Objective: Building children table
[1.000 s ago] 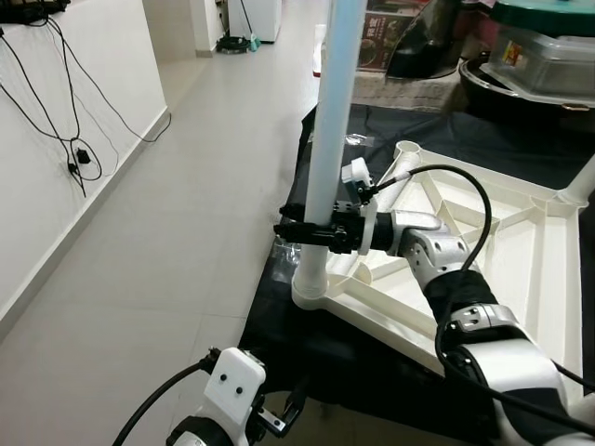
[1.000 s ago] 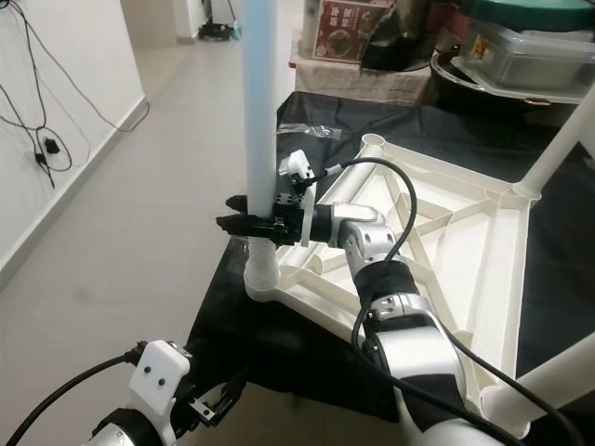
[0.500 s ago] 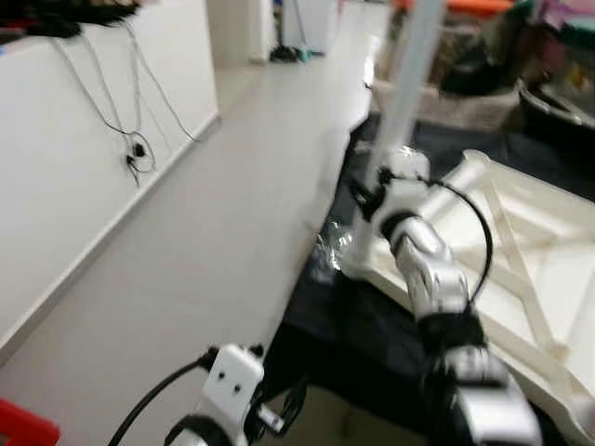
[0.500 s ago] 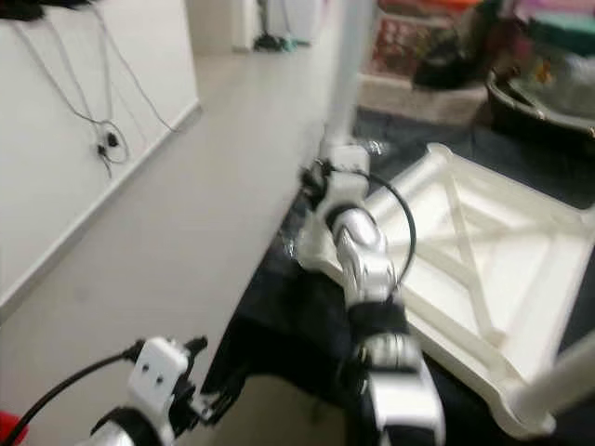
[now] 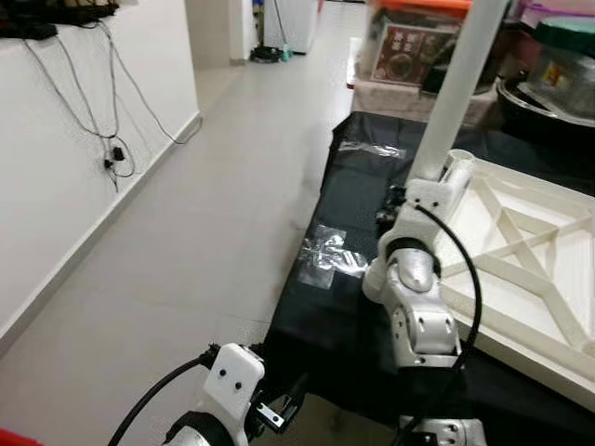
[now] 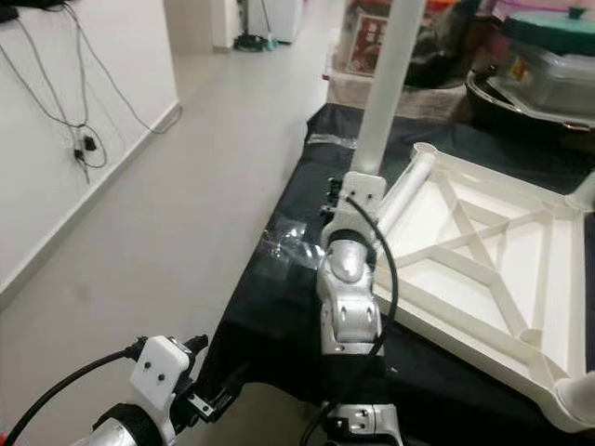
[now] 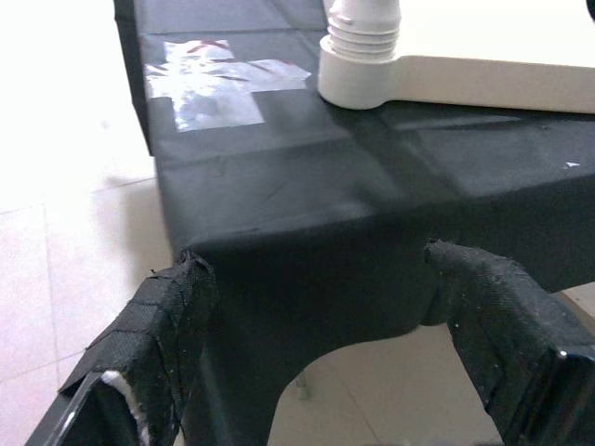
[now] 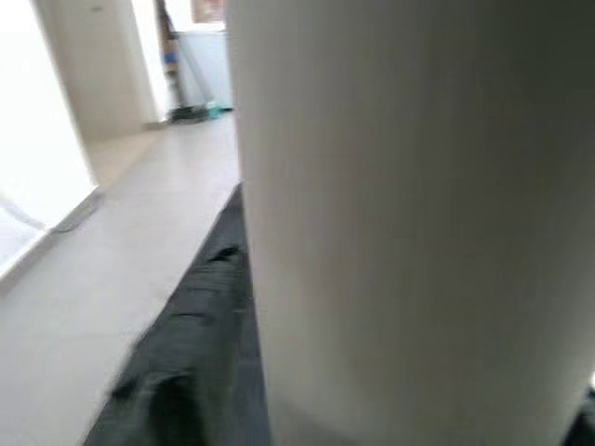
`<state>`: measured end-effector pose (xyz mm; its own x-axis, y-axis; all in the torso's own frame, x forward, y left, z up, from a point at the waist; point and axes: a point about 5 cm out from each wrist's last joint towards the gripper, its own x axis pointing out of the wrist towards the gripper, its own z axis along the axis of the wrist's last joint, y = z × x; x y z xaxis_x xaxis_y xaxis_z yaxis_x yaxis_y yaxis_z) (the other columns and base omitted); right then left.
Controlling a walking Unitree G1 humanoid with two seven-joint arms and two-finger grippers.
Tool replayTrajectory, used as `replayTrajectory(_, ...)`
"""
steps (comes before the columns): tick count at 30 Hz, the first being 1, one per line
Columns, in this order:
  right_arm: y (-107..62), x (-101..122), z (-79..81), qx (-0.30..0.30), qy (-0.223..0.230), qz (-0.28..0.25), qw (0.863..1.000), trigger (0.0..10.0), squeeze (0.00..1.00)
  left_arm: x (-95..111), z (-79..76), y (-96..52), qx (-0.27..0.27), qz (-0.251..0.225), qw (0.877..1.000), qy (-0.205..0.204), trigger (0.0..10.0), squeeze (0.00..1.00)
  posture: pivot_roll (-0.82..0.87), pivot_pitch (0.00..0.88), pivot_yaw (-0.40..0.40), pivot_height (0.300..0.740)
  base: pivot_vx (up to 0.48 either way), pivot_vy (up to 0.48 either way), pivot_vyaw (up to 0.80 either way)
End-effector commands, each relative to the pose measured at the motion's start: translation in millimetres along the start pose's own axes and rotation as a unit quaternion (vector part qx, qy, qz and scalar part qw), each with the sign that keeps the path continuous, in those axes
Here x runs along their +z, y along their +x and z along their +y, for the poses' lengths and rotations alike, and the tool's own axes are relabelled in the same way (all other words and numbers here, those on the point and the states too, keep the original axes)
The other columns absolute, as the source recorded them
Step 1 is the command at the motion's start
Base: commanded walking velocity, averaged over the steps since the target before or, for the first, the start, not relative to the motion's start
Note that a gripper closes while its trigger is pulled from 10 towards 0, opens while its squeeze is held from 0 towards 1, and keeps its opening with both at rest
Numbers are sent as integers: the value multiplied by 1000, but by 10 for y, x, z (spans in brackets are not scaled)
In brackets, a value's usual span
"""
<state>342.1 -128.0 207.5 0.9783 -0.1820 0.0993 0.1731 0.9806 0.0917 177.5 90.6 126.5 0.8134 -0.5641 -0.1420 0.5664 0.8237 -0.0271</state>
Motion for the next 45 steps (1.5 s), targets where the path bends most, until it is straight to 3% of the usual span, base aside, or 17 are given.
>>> replayTrajectory(1, -101, -175, 166, 38, 65, 31, 997, 10000, 1000, -32, -13, -2, 1, 4, 1000, -7, 10000, 0, 133, 98, -76, 740, 0, 0, 0)
replayTrajectory(2, 25, -68, 117, 138, 92, 9, 986, 10000, 0, -33, -15, -1, 0, 4, 1000, -8, 10000, 0, 131, 97, -75, 740, 0, 0, 0)
replayTrajectory(10, 193, 11, -6, 398, 86, 41, 912, 10000, 0, -37, -23, 5, -3, 3, 1000, -10, 10000, 0, 132, 93, -75, 740, 0, 0, 0)
replayTrajectory(11, 194, 20, -24, 480, 71, 60, 872, 10000, 0, -38, -26, 7, -4, 3, 1000, -11, 10000, 0, 147, 90, -78, 740, 0, 0, 0)
replayTrajectory(12, 194, 20, -24, 480, 71, 60, 872, 10000, 0, -38, -26, 7, -4, 3, 1000, -11, 10000, 0, 147, 90, -78, 740, 0, 0, 0)
replayTrajectory(14, 172, 3, -26, 583, 45, 92, 806, 10000, 0, -39, -35, 9, -5, 3, 1000, -11, 10000, 0, 163, 86, -82, 740, 0, 0, 0)
replayTrajectory(16, 162, -31, 14, 624, 26, 107, 774, 10000, 0, -41, -43, 10, -6, 4, 1000, -11, 10000, 0, 184, 84, -89, 740, 0, 0, 0)
replayTrajectory(22, 204, -121, 156, 682, -11, 138, 718, 10000, 0, -42, -64, -1, -6, 6, 1000, -13, 10000, 0, 202, 82, -97, 740, 0, 0, 0)
replayTrajectory(23, 204, -121, 191, 689, -16, 141, 711, 3020, 0, -41, -68, -11, -4, 6, 1000, -13, 10000, 0, 208, 81, -98, 740, 0, 0, 0)
replayTrajectory(24, 204, -121, 191, 689, -16, 141, 711, 3020, 0, -41, -68, -11, -4, 6, 1000, -13, 10000, 0, 208, 81, -98, 740, 0, 0, 0)
replayTrajectory(25, 201, -120, 240, 693, -20, 138, 707, 0, 0, -41, -72, -19, -3, 6, 1000, -14, 10000, 0, 206, 80, -100, 740, 0, 0, 0)
replayTrajectory(31, 262, -98, 283, 651, -16, 106, 751, 0, 0, -43, -85, -28, -3, 6, 1000, -16, 10000, 0, 198, 77, -102, 740, 0, 0, 0)
replayTrajectory(33, 451, -129, 128, 486, -17, 90, 869, 0, 0, -43, -84, -24, -4, 6, 1000, -17, 10000, 0, 178, 82, -94, 740, 0, 0, 0)
replayTrajectory(34, 451, -129, 128, 486, -17, 90, 869, 0, 0, -43, -84, -24, -4, 6, 1000, -17, 10000, 0, 178, 82, -94, 740, 0, 0, 0)
replayTrajectory(37, 564, -185, -157, 271, -15, 86, 959, 0, 0, -45, -70, -20, -5, 6, 1000, -17, 10000, 0, 153, 87, -80, 740, 0, 0, 0)
replayTrajectory(41, 436, -240, -490, 63, -27, 72, 995, 0, 0, -49, -51, -10, -7, 6, 1000, -17, 10000, 0, 141, 87, -71, 740, 0, 0, 0)
replayTrajectory(45, 62, -305, -517, -76, 0, 64, 995, 0, 0, -57, -18, 21, -6, 6, 1000, -12, 10000, 0, 145, 80, -71, 740, 0, 0, 0)
